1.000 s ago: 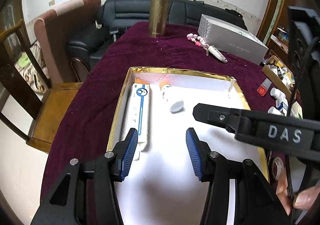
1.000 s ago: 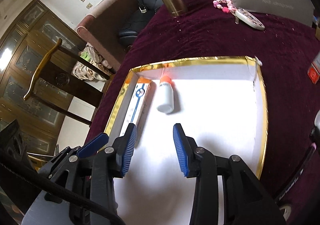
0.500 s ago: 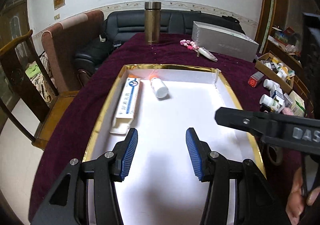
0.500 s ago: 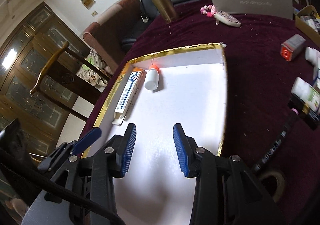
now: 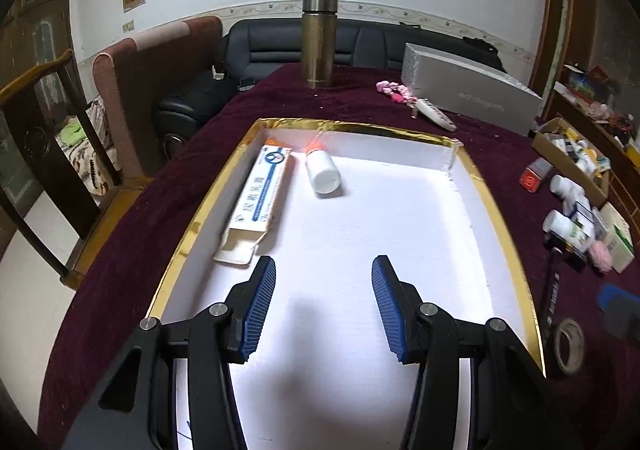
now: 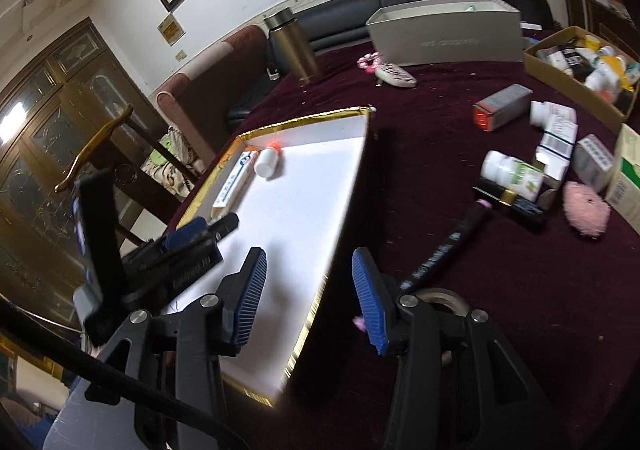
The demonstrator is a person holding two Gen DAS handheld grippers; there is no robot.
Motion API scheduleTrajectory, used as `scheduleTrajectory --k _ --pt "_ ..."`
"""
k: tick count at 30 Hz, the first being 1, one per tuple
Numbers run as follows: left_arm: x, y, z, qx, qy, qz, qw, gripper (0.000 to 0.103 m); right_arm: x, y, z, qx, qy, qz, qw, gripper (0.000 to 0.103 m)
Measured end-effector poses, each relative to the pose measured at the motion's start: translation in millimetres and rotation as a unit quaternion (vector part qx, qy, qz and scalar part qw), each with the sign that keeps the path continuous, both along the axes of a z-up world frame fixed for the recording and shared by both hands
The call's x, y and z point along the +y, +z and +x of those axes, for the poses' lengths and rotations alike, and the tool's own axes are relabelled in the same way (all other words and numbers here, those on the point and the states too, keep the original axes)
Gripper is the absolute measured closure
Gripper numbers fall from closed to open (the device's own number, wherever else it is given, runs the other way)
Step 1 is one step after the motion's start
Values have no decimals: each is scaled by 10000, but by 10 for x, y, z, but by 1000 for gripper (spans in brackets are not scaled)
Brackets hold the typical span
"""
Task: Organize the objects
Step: 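Move both grippers back toward the scattered items on the table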
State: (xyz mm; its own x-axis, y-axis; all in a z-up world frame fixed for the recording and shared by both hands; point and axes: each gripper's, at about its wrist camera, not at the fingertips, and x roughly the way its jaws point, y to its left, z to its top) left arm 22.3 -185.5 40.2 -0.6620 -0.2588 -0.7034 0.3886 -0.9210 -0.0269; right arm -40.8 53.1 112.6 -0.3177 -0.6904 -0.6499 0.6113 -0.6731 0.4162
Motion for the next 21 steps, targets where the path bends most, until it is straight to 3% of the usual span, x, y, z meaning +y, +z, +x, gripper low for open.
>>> scheduleTrajectory --k 3,9,15,17,21 --pt "-31 2 -1 -6 -7 156 9999 59 154 -18 -23 58 -100 15 9999 59" --pt "307 78 226 142 -713 471 9962 59 462 -170 -23 342 -162 557 9977 60" --pt "946 70 370 128 -1807 307 9830 59 496 -362 24 457 0 983 9941 58" --pt "1047 75 404 188 -1939 140 9807 59 464 -419 52 500 122 1103 9926 50" --pt "1126 55 438 206 -2057 -67 9784 59 405 -481 74 607 225 1323 9891 47"
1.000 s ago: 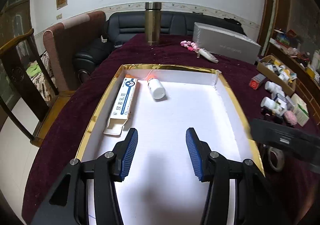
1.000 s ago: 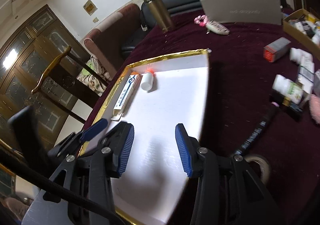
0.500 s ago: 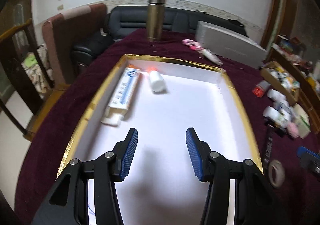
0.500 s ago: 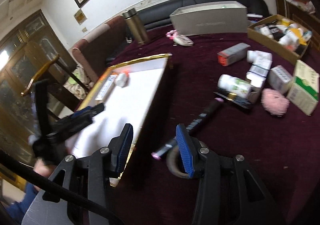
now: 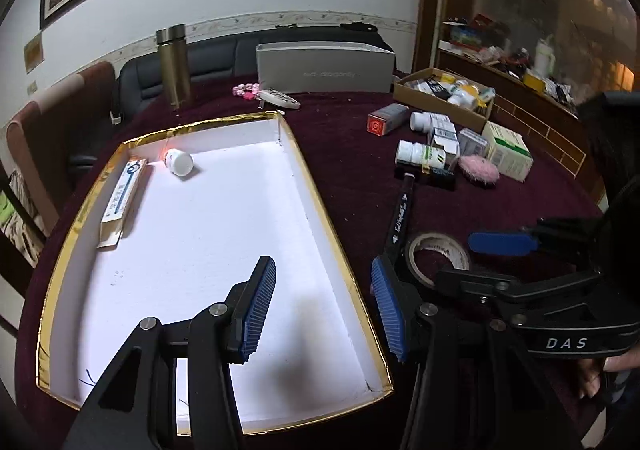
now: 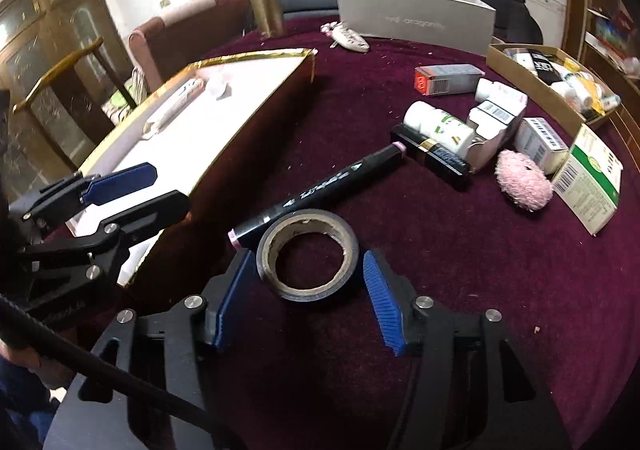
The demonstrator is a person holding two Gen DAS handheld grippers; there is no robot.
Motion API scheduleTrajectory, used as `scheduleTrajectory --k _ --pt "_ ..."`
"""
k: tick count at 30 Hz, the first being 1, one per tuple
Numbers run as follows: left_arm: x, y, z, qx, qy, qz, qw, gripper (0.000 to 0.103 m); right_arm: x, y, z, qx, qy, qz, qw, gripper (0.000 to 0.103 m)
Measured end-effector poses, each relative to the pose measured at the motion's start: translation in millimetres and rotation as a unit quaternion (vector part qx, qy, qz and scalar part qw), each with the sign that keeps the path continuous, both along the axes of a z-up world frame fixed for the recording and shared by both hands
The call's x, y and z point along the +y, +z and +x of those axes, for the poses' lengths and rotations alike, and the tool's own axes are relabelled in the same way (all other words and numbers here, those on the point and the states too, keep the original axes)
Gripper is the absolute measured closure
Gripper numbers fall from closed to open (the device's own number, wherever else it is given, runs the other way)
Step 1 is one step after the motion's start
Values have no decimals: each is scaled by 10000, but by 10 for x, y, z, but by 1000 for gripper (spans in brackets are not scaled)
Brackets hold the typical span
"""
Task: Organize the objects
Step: 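Move both grippers back toward the scattered items on the table, then grasp the black marker with the left gripper while the right gripper grasps the black tape roll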
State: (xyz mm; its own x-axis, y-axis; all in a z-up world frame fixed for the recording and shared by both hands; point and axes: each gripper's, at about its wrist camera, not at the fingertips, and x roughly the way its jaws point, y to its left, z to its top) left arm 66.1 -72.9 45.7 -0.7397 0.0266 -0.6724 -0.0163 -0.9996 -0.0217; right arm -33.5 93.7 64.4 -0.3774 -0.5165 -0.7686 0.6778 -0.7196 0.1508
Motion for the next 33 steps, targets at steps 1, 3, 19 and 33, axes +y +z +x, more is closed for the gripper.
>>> scheduleTrajectory --k 1,3,19,33 --pt "-17 -14 -3 -45 -14 58 10000 59 -15 -12 0 -3 9 26 10000 46" --pt "-57 -4 -13 -70 -24 199 9998 59 -69 -36 0 35 80 131 9999 44" --pt "35 -18 -76 -333 -240 256 9988 59 273 -3 -247 115 -416 -830 9956 45" --pt "371 8 -1047 -1700 -723 127 9827 59 671 -48 -498 -244 -1359 -1234 9827 45"
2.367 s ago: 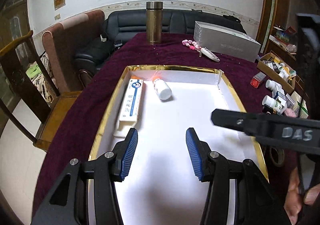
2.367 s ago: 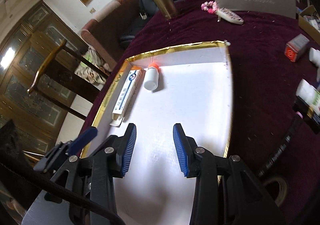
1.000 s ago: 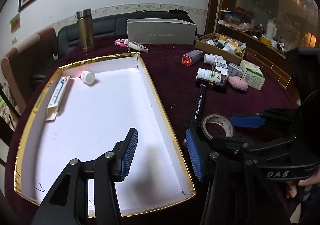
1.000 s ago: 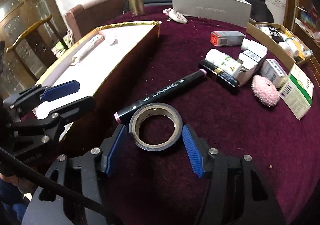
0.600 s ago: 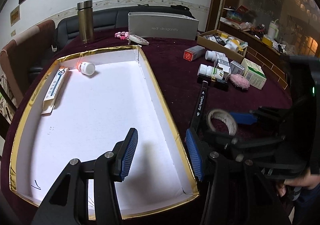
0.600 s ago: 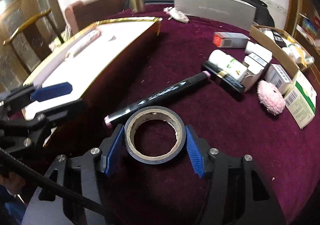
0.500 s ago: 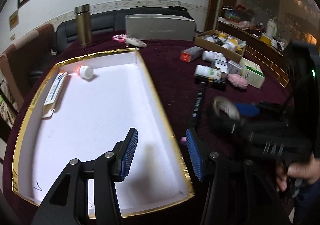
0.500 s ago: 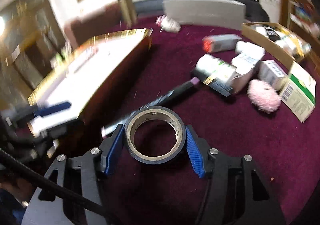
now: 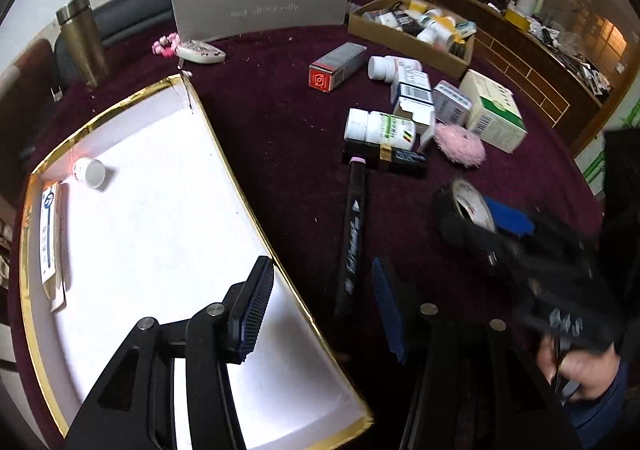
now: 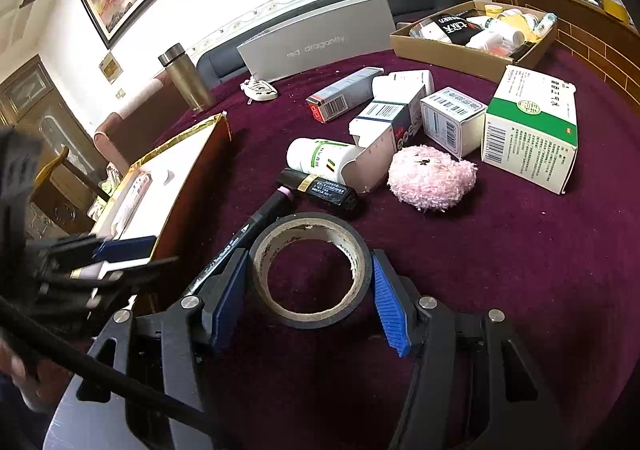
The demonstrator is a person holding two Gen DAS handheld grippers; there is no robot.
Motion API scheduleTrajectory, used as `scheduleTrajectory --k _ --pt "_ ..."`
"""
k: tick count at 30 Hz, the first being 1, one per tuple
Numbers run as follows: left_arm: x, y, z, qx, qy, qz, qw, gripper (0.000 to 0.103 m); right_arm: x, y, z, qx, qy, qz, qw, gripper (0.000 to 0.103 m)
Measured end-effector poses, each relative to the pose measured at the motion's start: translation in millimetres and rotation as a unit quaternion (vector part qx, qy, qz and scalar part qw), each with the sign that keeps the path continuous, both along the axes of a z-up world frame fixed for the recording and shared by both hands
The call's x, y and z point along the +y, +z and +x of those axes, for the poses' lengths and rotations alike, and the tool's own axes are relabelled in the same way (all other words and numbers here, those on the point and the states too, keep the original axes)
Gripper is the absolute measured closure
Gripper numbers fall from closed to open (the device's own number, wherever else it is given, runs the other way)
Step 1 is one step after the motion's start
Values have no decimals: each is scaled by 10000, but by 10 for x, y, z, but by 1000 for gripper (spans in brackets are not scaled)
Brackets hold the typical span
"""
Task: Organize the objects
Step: 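Grasp the black marker with the left gripper while the right gripper grasps the black tape roll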
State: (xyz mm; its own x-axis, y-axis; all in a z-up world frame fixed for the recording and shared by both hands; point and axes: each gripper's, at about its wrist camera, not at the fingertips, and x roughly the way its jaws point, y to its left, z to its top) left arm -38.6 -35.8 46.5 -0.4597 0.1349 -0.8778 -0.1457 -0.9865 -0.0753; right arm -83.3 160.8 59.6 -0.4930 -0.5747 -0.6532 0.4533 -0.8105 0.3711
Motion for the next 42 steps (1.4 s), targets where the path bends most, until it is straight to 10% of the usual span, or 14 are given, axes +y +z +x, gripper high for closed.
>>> scheduleTrajectory --k 14,30,42 --pt "151 136 -96 -29 -105 335 9994 59 73 -16 -18 -57 -103 -101 9999 45" --pt "340 -62 -200 -312 -163 -388 9986 63 120 -9 -24 -34 -189 -143 9997 45" --pt "510 -253 -182 -182 -125 -803 9965 92 133 -7 -20 -49 -192 -176 9996 45"
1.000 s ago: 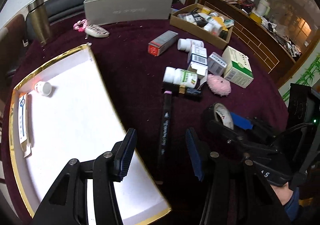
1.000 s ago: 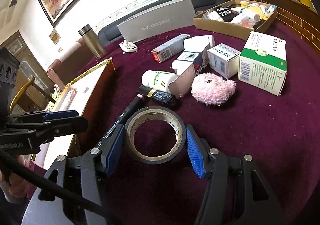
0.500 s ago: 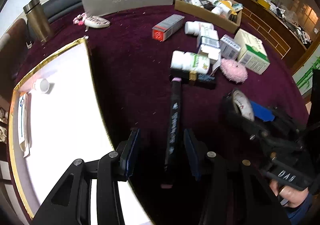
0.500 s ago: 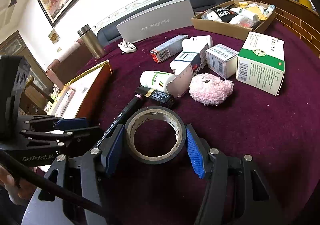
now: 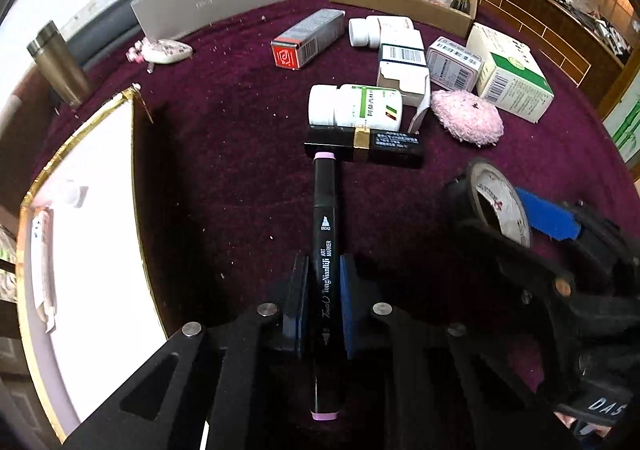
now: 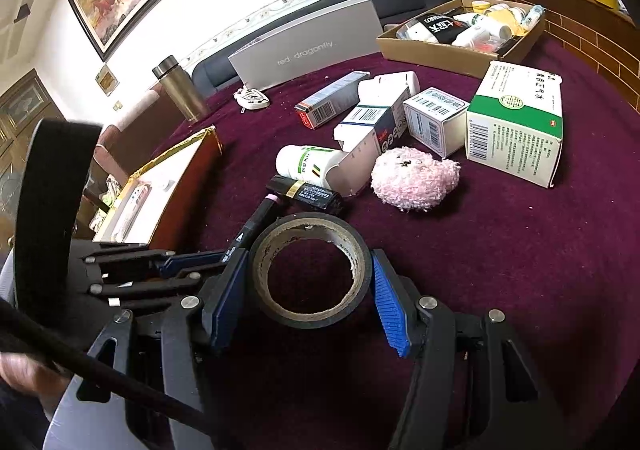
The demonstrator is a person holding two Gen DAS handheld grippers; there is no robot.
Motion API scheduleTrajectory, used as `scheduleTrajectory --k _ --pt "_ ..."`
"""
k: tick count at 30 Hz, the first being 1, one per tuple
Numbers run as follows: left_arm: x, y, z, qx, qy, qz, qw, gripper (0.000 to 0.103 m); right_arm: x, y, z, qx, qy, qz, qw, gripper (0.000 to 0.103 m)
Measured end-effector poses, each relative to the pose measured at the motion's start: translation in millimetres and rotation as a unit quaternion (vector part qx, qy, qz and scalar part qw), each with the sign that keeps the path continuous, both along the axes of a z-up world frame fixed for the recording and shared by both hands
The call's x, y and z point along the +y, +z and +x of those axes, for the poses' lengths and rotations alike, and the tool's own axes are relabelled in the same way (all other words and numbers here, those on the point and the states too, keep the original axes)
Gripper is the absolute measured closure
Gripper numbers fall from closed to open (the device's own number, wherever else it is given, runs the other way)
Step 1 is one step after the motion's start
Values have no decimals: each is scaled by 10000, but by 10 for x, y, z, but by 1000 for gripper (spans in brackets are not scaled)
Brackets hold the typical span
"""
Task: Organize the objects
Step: 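Grasp the black marker with the left gripper while the right gripper grasps the black tape roll, then carry the black marker and tape roll over the white tray with both grippers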
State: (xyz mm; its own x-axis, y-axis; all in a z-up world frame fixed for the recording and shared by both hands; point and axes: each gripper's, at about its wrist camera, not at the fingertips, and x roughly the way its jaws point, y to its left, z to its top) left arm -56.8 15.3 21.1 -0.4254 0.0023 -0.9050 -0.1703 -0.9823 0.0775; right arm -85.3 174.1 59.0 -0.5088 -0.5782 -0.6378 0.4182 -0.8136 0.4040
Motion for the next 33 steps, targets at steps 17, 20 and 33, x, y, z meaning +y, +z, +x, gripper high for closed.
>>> scheduleTrajectory --k 17,20,33 --pt "-260 349 695 1253 585 335 9898 92 -47 3 21 70 58 71 9999 45" --pt "-214 377 751 1352 499 289 9891 92 -65 8 32 119 89 114 9998 45" --pt "-220 507 892 1589 509 313 9855 92 -95 -1 34 183 137 215 9995 45"
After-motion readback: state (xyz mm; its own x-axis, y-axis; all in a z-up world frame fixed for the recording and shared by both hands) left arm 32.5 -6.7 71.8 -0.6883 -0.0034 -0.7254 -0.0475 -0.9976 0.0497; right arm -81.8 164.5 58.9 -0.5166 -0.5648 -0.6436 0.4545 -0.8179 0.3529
